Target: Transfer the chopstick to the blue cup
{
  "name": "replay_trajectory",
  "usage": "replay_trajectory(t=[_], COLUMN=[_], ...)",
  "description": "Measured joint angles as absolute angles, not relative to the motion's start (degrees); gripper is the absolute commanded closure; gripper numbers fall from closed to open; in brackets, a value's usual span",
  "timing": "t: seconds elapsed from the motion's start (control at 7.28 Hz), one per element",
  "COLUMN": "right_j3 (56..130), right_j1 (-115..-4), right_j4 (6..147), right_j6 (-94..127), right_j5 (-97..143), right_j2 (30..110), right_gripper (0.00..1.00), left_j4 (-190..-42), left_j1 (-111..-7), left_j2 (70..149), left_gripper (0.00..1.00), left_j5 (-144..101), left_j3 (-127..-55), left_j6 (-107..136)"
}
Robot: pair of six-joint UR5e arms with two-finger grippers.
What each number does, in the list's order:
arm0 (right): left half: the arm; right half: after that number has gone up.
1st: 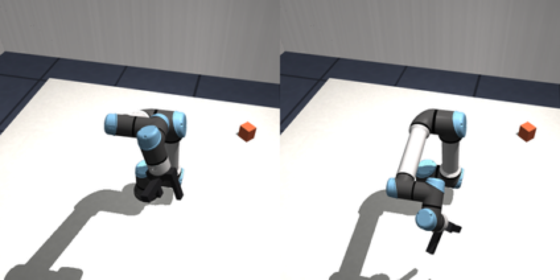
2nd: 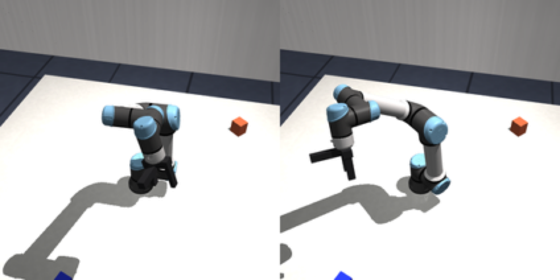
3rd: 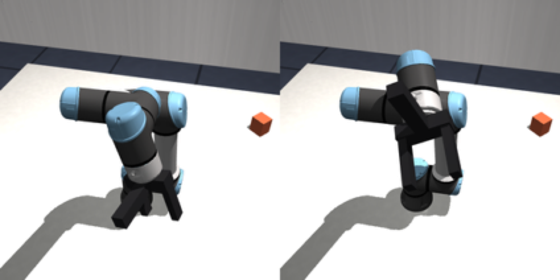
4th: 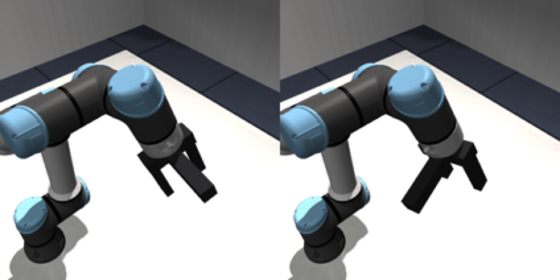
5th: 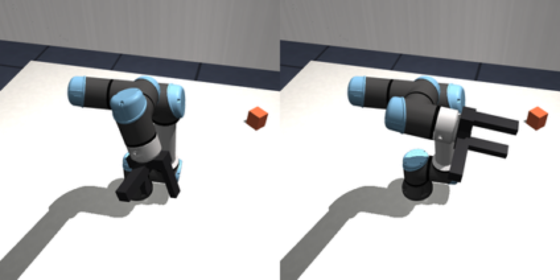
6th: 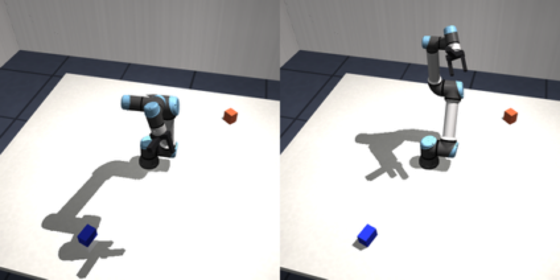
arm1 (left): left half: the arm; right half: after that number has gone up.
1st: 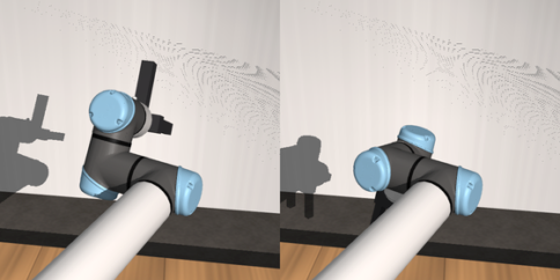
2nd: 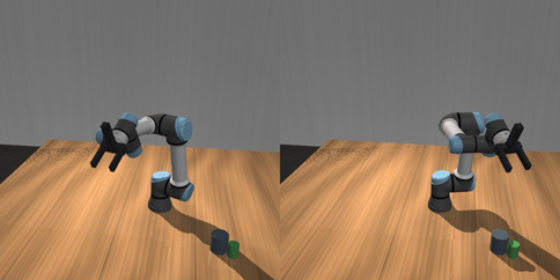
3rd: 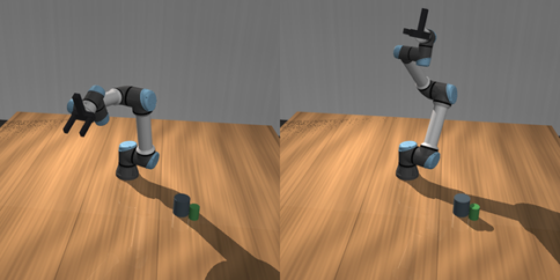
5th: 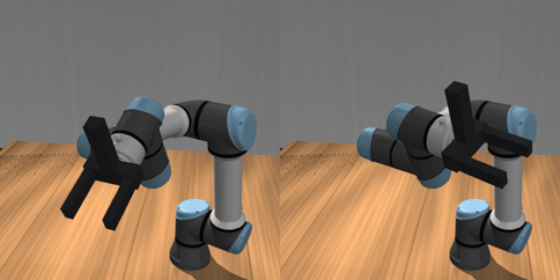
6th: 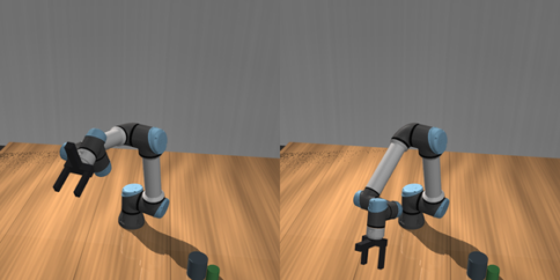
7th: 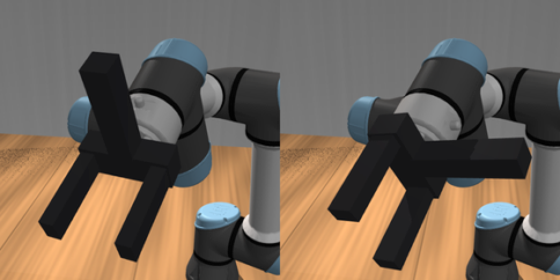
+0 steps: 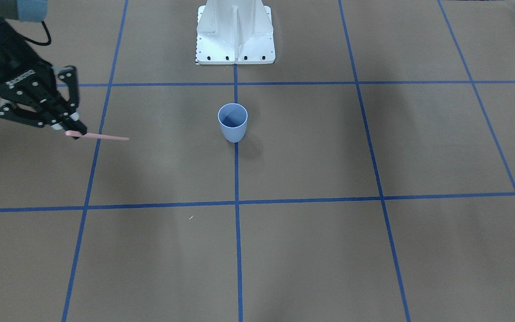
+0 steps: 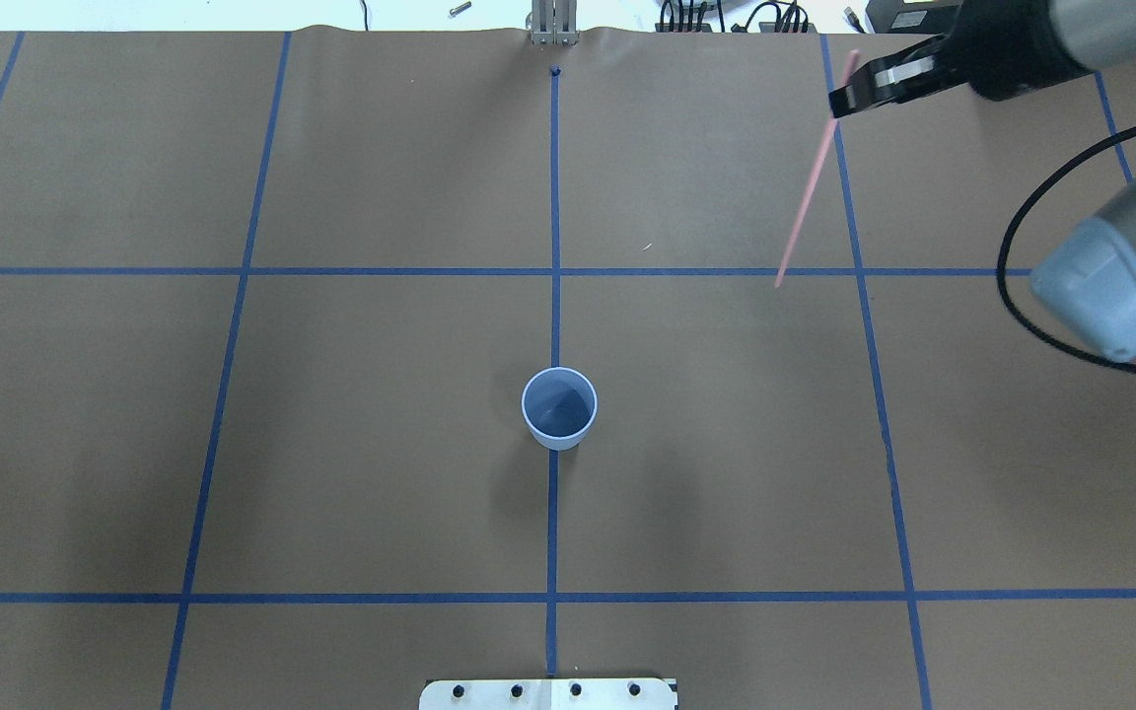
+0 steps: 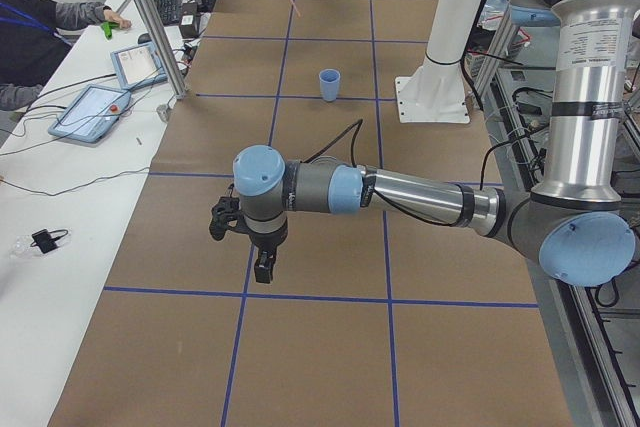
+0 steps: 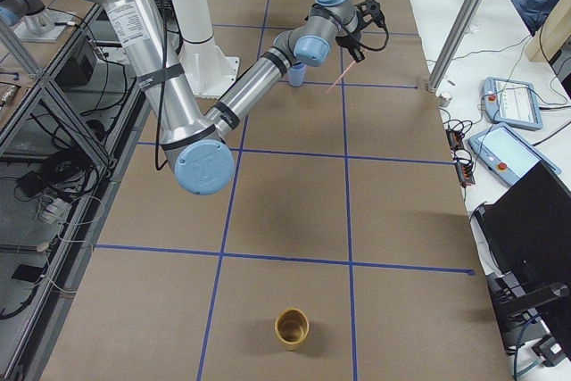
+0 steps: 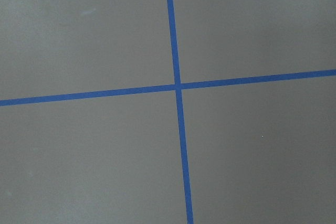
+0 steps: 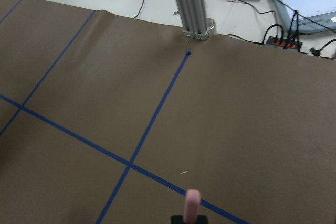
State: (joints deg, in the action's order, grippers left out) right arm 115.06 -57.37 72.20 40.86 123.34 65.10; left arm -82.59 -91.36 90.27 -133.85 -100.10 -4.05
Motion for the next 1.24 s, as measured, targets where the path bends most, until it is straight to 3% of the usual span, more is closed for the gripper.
replay_trajectory(t=[0.27, 0.82, 1.24], right_j3=[116.6, 115.2, 112.9], right_j1=[-48.3, -32.9, -26.9], right_j4=[74.3, 96.4, 103.6], right_j6=[45.3, 49.7, 50.9], right_j5=[113.4, 92.1, 83.9], right_j2=[61.5, 44.8, 40.8], right_gripper=[1.00, 1.00, 1.00], left_j4=[-82.5, -82.4, -82.4], left_j1=[-91.3, -91.2, -91.2], left_j2=[90.2, 89.2, 89.0], left_gripper=[0.01, 0.01, 0.01], left_j5=[-133.8, -133.9, -133.9], left_j3=[-99.9, -99.8, -99.8], left_j6=[-4.0, -4.0, -4.0])
